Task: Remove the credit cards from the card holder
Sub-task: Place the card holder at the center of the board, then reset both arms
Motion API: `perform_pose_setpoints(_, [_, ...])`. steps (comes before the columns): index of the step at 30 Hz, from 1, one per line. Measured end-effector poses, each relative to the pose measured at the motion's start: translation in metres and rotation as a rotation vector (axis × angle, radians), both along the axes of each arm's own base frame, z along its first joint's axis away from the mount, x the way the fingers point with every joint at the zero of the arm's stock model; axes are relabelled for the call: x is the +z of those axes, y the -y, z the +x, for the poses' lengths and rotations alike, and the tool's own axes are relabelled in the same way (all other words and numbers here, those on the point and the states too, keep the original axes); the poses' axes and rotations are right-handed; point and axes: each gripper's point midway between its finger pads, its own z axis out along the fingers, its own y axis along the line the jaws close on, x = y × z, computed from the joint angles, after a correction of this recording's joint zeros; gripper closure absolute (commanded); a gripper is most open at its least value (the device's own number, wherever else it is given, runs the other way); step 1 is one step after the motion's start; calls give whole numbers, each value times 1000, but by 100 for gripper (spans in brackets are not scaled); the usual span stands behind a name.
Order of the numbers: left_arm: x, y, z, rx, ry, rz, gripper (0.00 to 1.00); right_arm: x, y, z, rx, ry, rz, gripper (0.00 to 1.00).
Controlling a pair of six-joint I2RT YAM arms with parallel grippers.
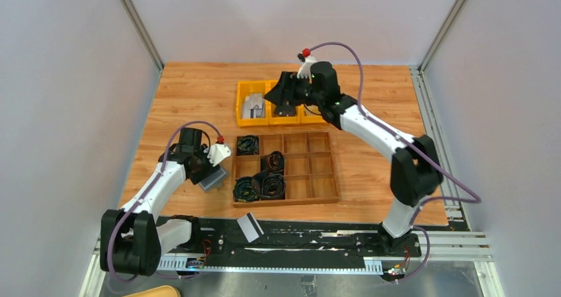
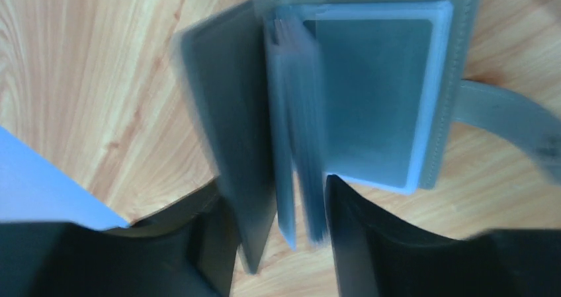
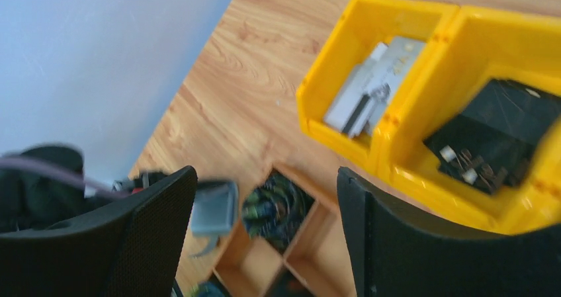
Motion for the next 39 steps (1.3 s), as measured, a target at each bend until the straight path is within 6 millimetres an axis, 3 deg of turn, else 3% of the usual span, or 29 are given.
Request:
perform_pose_setpoints(2, [-12, -6, 1, -4, -2, 41, 15, 3, 20, -22, -18, 25, -30, 16])
perform_pose_setpoints(3, [-17, -9, 4, -2, -4, 59, 11, 2, 30, -32, -28, 38, -46, 16])
perform_pose_setpoints(6, [-14, -13, 15, 6, 23, 77, 9, -6, 66, -60, -87, 47, -109, 14])
perform_pose_setpoints(12, [25, 14, 23, -43, 104, -63, 2, -24, 156, -92, -315, 46, -212, 10])
perform_pose_setpoints(14, [48, 25, 23, -65, 148, -127, 0, -34, 200, -99, -461, 42, -261, 10])
perform_pose_setpoints(17, [67, 27, 23, -50, 207, -175, 0, -51, 260, -107, -680, 32, -335, 9])
perform_pose_setpoints(20, [71, 12, 27, 33, 230, -191, 0, -69, 318, -119, -897, 19, -426, 9])
perform_pose_setpoints(24, [64, -26, 46, 246, 265, -243, 0, -89, 375, -134, -1118, 25, -573, 8])
perform_pose_setpoints(28, [55, -67, 69, 493, 372, -375, 0, -115, 416, -148, -1284, 25, -726, 7])
perform_pose_setpoints(31, [43, -82, 81, 623, 457, -479, 0, -131, 435, -154, -1360, -10, -810, 7])
perform_pose_setpoints(35, [35, -75, 89, 705, 522, -616, 0, -145, 451, -150, -1437, -22, -862, 8])
perform_pose_setpoints(39, [50, -73, 104, 734, 621, -718, 0, -166, 457, -146, -1467, -20, -865, 8])
